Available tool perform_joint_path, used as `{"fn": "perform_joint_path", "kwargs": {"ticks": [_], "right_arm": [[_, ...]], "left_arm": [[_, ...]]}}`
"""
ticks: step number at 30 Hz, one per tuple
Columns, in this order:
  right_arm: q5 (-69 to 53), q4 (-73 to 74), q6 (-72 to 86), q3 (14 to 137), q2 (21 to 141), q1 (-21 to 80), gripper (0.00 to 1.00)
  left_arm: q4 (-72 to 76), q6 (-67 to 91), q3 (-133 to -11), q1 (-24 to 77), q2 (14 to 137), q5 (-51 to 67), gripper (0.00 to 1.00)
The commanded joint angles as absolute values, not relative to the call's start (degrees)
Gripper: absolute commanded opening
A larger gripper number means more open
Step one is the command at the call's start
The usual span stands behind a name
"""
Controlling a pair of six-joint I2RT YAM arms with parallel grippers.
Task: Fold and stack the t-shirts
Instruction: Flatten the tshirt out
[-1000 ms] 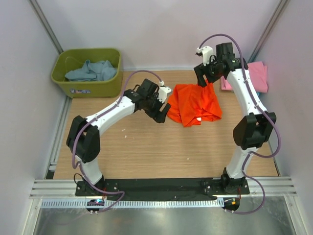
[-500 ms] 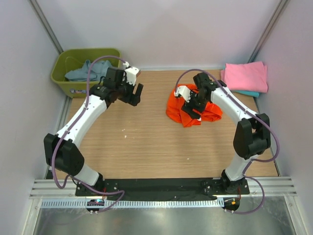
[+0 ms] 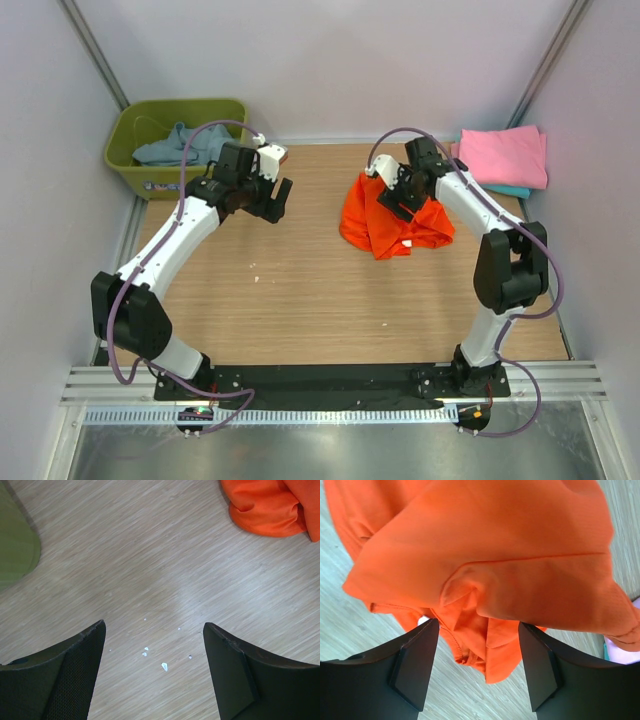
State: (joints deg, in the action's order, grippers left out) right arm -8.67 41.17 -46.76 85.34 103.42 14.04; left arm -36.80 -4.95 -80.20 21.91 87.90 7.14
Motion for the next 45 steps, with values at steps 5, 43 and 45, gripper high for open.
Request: {"fn": "perform_joint_path", "kwargs": {"ticks": [5,43,45], "right_arm": [[-7.7,37.7,-42.8,88.3,108.3,11.7,0.69],[-17.2,46.6,-24.3,146.5,103.2,29.5,0.01],[-12.9,38.8,-23.6,141.7,100.1,29.4,0.01]], "left_arm": [[-35.5,-4.3,-80.6,21.5,86.7,7.6,0.80],[-27.4,-5.7,-73.3,19.1,80.2,-15.6,0.82],[-27.5,-5.6,-73.4,19.1,80.0,-15.5,0.82]]}}
